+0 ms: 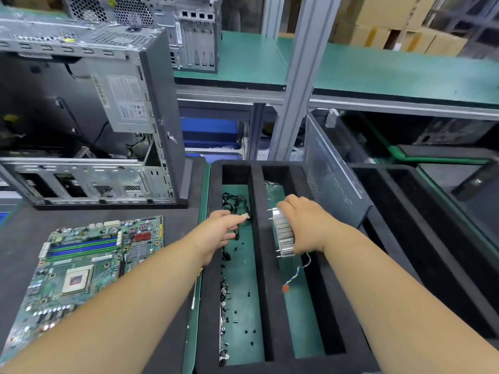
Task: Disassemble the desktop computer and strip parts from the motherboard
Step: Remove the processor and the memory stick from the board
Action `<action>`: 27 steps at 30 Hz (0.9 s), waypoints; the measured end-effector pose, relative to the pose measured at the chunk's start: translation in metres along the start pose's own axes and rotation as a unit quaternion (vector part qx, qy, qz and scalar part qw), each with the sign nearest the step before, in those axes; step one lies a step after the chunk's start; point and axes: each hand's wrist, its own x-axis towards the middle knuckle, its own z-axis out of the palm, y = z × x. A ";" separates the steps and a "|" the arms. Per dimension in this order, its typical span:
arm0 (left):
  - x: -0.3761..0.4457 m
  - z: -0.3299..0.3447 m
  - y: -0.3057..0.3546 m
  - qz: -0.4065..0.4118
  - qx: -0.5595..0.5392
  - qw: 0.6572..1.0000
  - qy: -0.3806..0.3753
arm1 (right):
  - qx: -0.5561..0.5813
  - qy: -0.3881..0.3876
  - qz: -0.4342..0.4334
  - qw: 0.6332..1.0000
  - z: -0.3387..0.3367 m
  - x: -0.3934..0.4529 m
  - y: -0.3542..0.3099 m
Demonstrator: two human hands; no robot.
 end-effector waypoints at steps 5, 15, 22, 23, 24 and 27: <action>0.000 -0.002 -0.002 0.010 0.009 1.000 0.003 | -0.028 -0.037 0.027 0.999 0.011 0.005 0.009; 0.000 -0.002 -0.003 0.044 -0.010 0.999 0.012 | -0.031 -0.081 0.048 0.995 0.049 0.020 0.012; -0.012 -0.006 0.000 0.087 -0.009 0.996 0.016 | -0.022 -0.121 0.065 0.990 0.088 0.031 0.007; -0.015 -0.007 -0.001 0.090 -0.009 0.996 0.016 | -0.020 -0.122 0.066 0.990 0.093 0.032 0.006; -0.017 -0.009 -0.002 0.093 -0.010 0.995 0.017 | -0.018 -0.118 0.067 0.991 0.098 0.034 0.006; -0.022 -0.015 -0.005 0.093 -0.011 0.995 0.027 | -0.015 -0.116 0.070 0.991 0.109 0.037 0.003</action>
